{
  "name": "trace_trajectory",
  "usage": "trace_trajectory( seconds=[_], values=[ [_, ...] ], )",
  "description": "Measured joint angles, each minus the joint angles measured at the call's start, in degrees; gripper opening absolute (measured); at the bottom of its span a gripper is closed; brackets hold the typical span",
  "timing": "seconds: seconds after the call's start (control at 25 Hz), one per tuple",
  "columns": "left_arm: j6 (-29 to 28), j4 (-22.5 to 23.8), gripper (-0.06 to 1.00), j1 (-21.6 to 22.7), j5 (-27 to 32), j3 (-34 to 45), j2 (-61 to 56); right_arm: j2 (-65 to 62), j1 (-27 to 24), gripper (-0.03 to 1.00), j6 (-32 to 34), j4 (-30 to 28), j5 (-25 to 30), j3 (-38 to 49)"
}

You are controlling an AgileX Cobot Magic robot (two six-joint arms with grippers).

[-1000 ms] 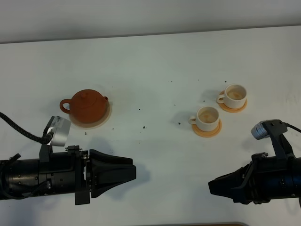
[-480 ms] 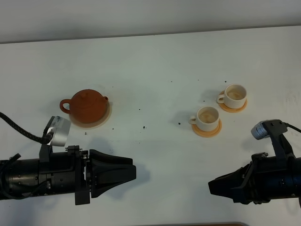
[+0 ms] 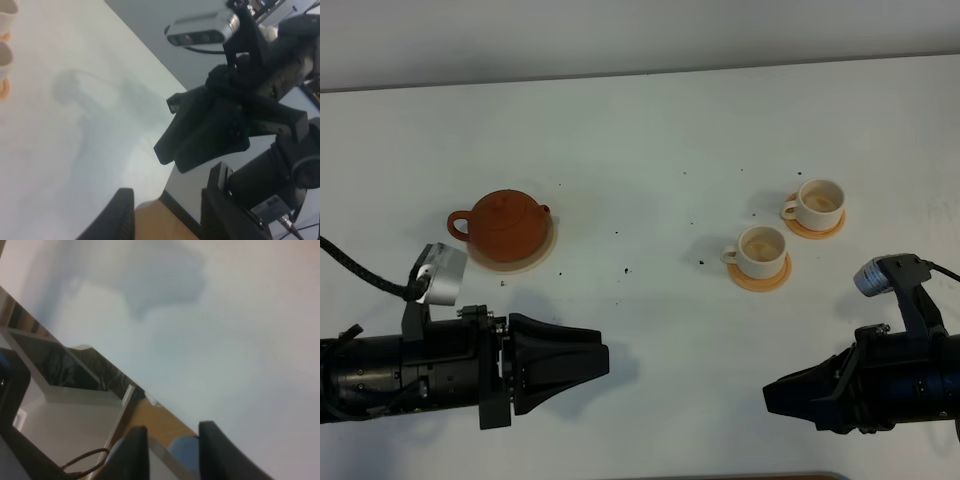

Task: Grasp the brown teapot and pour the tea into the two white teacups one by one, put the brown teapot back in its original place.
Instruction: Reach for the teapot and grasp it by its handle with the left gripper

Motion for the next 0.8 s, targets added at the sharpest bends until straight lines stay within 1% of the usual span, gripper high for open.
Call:
trace_trajectory(
  seconds=[0.64,0.8],
  values=[
    [0.01,0.0,0.32,0.0,0.97,0.0,0.0,0.0,0.0,0.24,0.0,0.5,-1.15,0.0],
    [-0.04,0.0,0.32,0.0,0.97,0.0,0.0,0.0,0.0,0.24,-0.92,0.5,-1.32,0.0]
  ],
)
